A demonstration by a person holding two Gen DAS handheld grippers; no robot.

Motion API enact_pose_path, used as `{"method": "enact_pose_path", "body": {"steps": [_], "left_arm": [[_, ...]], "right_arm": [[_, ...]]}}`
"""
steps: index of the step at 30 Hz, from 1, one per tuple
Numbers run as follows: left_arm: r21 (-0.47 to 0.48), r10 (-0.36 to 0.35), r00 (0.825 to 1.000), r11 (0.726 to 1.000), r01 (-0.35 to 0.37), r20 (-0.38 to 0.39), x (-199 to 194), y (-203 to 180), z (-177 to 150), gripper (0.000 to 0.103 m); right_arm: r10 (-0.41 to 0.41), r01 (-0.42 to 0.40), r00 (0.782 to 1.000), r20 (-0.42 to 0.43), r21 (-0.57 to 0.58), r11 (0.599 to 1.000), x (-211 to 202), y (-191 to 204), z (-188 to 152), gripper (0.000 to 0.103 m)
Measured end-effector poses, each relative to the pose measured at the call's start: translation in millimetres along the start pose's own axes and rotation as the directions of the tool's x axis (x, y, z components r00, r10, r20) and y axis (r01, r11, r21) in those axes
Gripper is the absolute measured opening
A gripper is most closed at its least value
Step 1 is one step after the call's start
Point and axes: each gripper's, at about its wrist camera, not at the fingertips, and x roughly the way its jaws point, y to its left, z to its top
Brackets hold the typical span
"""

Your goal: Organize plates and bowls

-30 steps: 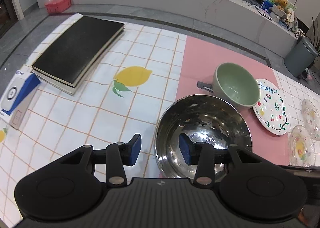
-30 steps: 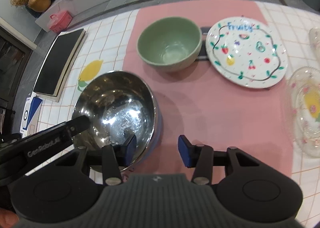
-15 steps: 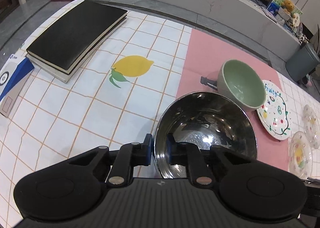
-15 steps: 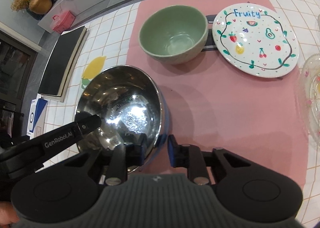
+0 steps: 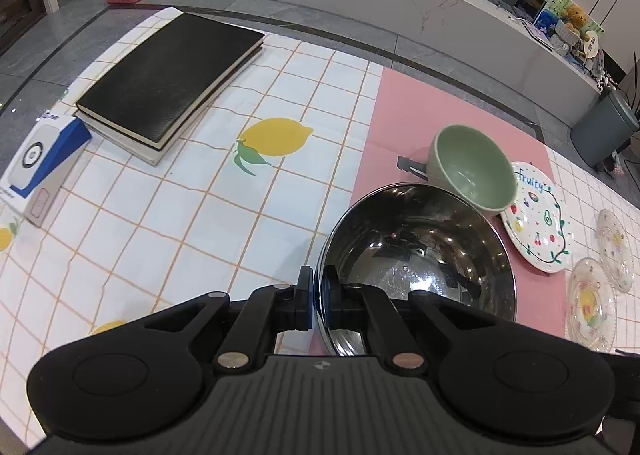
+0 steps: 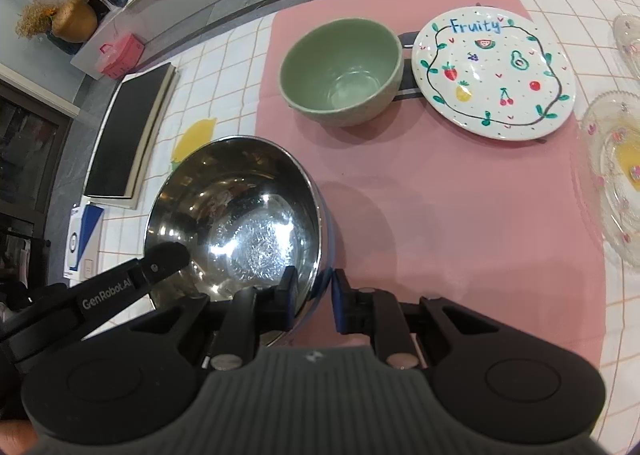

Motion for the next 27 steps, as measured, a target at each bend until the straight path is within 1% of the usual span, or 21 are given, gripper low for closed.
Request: {"method": "enact_pose_path", "body": {"steps": [6, 10, 16, 19, 24, 27], "left_arm": [[0.011, 0.010, 1.000, 1.000, -0.010, 0.019, -31, -2, -10, 0.005], [-0.002, 0.008, 1.000, 1.000, -0.007, 0.026, -54, -1, -22, 0.005], [-0.016, 0.013, 0.997, 1.000, -0.011, 0.080, -93, -3, -38, 0.005], [-0.012, 0.011, 0.994, 1.000, -0.010, 0.108, -109, -6, -47, 0.005], [-0.027, 0.005, 0.993, 1.000, -0.002, 0.120, -126, -8, -66, 0.005], [-0.031, -0.001, 0.993, 0.999, 0.005, 0.117, -133, -6, -78, 0.005]], "right_arm": [[0.019, -0.019, 1.000, 0.014, -0.017, 1.000, -27, 6, -19, 0.016], [0.025, -0.024, 0.999, 0.024, -0.034, 0.999, -49, 10, -37, 0.016], [0.061, -0.059, 0.997, 0.037, -0.055, 0.997, -77, 12, -63, 0.016], [0.070, -0.066, 0.996, 0.061, -0.077, 0.995, -93, 13, -75, 0.016], [0.072, -0.064, 0.994, 0.086, -0.094, 0.994, -114, 11, -95, 0.016], [0.081, -0.073, 0.994, 0.076, -0.106, 0.992, -121, 7, -108, 0.016]]}}
